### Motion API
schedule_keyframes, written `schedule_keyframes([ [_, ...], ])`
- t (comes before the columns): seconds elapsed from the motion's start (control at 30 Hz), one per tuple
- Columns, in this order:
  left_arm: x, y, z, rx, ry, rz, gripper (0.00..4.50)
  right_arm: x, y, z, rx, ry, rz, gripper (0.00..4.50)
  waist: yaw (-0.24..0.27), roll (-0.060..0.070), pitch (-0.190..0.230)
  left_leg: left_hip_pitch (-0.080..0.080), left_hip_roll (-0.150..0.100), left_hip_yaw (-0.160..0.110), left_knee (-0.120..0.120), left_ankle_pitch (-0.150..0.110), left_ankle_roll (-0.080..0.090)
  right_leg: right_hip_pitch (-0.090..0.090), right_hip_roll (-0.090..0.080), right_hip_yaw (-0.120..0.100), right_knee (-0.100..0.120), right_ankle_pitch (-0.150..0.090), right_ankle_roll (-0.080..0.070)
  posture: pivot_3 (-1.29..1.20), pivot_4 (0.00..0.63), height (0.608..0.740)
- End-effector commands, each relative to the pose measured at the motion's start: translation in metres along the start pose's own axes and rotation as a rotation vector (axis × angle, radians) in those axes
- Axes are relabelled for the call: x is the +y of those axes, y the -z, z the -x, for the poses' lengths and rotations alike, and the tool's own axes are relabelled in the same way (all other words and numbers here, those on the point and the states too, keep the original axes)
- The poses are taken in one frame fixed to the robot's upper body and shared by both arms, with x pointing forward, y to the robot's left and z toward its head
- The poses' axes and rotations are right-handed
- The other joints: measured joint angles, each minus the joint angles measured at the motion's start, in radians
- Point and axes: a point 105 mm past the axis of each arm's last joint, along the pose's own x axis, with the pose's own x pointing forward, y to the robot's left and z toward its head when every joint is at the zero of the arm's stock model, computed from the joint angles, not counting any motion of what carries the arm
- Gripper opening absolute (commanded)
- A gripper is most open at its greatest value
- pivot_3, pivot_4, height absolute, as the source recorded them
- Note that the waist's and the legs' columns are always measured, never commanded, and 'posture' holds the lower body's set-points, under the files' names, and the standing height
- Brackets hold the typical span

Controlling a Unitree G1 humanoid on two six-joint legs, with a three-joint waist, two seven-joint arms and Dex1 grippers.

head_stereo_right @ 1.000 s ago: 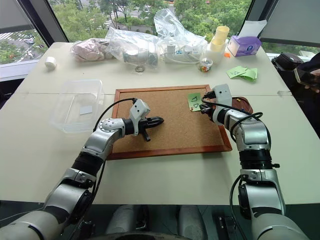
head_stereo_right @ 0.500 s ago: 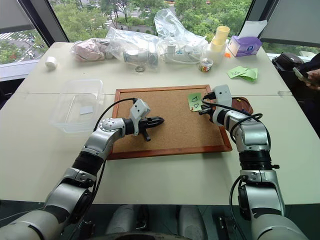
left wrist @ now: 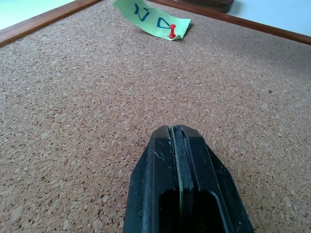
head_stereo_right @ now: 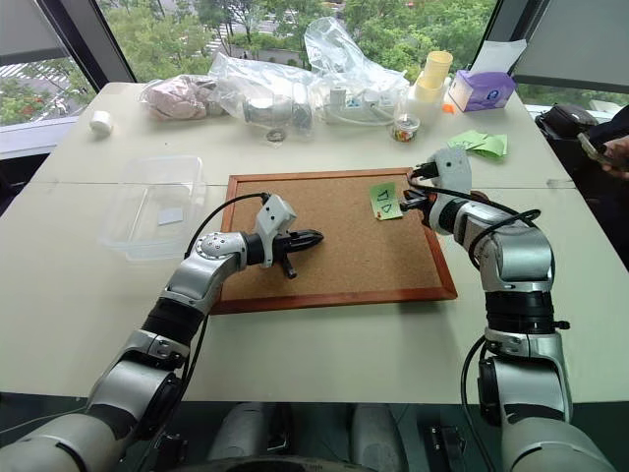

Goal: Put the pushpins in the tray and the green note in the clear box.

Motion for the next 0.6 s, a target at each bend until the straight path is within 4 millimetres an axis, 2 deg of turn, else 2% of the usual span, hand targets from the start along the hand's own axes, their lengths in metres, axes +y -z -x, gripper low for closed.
schedule_keyframes([
  [0.03, -0.003, 0.020, 0.002, 0.066, 0.005, 0.035, 0.00, -0.004, -0.018, 0.007, -0.063, 0.017, 0.004, 0.08, 0.000, 0.000, 0.000, 0.000, 0.000, 0.000, 0.000, 0.000, 0.000, 0.000, 0.000, 0.000, 0.000, 0.000, 0.000, 0.00, 0.150, 0.740],
  [0.13, -0.004, 0.021, 0.002, 0.071, 0.012, 0.035, 0.00, -0.009, -0.021, 0.009, -0.070, 0.039, 0.015, 0.08, 0.000, 0.000, 0.000, 0.000, 0.000, 0.000, 0.000, 0.000, 0.000, 0.000, 0.000, 0.000, 0.000, 0.000, 0.000, 0.00, 0.150, 0.740],
  [0.27, -0.005, 0.022, 0.002, 0.075, 0.018, 0.036, 0.00, -0.055, -0.027, 0.019, -0.099, 0.206, -0.003, 0.08, 0.001, 0.000, 0.000, 0.000, 0.000, 0.000, 0.000, 0.000, 0.000, 0.000, 0.000, 0.000, 0.000, 0.000, 0.000, 0.00, 0.150, 0.740],
  [0.33, -0.006, 0.022, 0.002, 0.075, 0.019, 0.036, 0.00, -0.085, -0.023, 0.027, -0.092, 0.307, -0.018, 0.08, 0.002, 0.000, 0.000, 0.000, 0.000, 0.000, 0.000, 0.000, 0.000, 0.000, 0.000, 0.000, 0.000, 0.000, 0.000, 0.00, 0.150, 0.740],
  [0.4, -0.005, 0.021, 0.002, 0.073, 0.018, 0.036, 0.00, -0.105, -0.017, 0.032, -0.081, 0.365, -0.033, 0.08, 0.002, 0.000, 0.000, 0.000, 0.000, 0.000, 0.000, 0.000, 0.000, 0.000, 0.000, 0.000, 0.000, 0.000, 0.000, 0.00, 0.150, 0.740],
  [0.47, -0.005, 0.021, 0.002, 0.072, 0.017, 0.036, 0.00, -0.114, -0.013, 0.033, -0.078, 0.384, -0.064, 0.08, 0.001, 0.000, 0.000, 0.000, 0.000, 0.000, 0.000, 0.000, 0.000, 0.000, 0.000, 0.000, -0.001, 0.000, 0.000, 0.00, 0.150, 0.740],
  [0.6, -0.005, 0.021, 0.002, 0.072, 0.016, 0.036, 0.00, -0.119, -0.002, 0.029, -0.060, 0.372, -0.112, 0.08, -0.004, 0.001, 0.000, 0.001, 0.000, 0.001, 0.000, 0.000, 0.000, 0.001, 0.000, 0.000, 0.000, 0.000, 0.000, 0.00, 0.150, 0.740],
])
